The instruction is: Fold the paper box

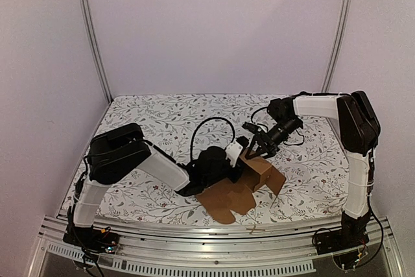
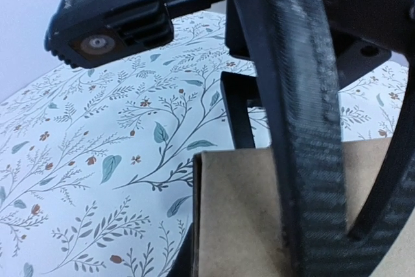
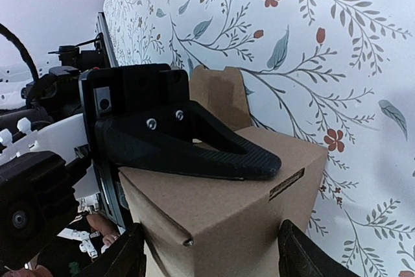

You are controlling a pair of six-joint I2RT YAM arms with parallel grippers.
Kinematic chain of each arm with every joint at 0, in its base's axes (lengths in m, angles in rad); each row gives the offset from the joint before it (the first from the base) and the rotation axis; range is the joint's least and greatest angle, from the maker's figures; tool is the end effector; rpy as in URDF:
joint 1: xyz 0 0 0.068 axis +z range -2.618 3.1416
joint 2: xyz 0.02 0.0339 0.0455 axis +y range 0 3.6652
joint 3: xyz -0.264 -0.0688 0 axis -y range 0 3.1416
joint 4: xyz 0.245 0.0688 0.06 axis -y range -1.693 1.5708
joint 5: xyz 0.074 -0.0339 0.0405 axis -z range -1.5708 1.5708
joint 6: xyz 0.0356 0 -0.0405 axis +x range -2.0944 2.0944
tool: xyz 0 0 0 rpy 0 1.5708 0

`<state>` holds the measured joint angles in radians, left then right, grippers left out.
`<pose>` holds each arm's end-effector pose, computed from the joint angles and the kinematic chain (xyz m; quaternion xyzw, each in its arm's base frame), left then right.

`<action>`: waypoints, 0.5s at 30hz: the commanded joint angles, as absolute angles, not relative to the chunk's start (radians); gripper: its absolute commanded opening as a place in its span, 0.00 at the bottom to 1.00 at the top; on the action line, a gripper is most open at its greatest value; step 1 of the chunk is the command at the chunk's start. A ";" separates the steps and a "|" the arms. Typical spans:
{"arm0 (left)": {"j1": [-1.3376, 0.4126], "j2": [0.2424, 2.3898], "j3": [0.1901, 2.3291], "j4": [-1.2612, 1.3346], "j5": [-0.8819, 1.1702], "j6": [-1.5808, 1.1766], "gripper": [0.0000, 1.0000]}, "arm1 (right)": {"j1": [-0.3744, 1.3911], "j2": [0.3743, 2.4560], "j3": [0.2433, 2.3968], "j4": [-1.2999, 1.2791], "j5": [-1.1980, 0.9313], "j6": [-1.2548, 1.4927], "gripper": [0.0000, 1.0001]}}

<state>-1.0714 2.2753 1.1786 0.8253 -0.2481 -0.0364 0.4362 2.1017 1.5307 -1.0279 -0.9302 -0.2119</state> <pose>0.2283 -0.4003 0.0950 0.3258 0.7237 -0.2320 0.5624 0.3410 0.1905 0.1640 0.2786 -0.8492 -0.4442 0.0627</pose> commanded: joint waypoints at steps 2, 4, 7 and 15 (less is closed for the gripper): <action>-1.105 2.294 1.204 0.847 -0.478 -0.027 0.00 | 0.446 2.146 1.520 -1.060 -0.933 -0.216 0.68; -1.108 2.294 1.198 0.856 -0.465 -0.043 0.02 | 0.446 2.143 1.524 -1.060 -0.918 -0.217 0.67; -1.108 2.281 1.180 0.869 -0.349 -0.046 0.18 | 0.446 2.139 1.526 -1.056 -0.885 -0.217 0.68; -1.111 2.174 1.072 0.832 -0.293 -0.015 0.40 | 0.445 2.124 1.549 -1.057 -0.850 -0.206 0.70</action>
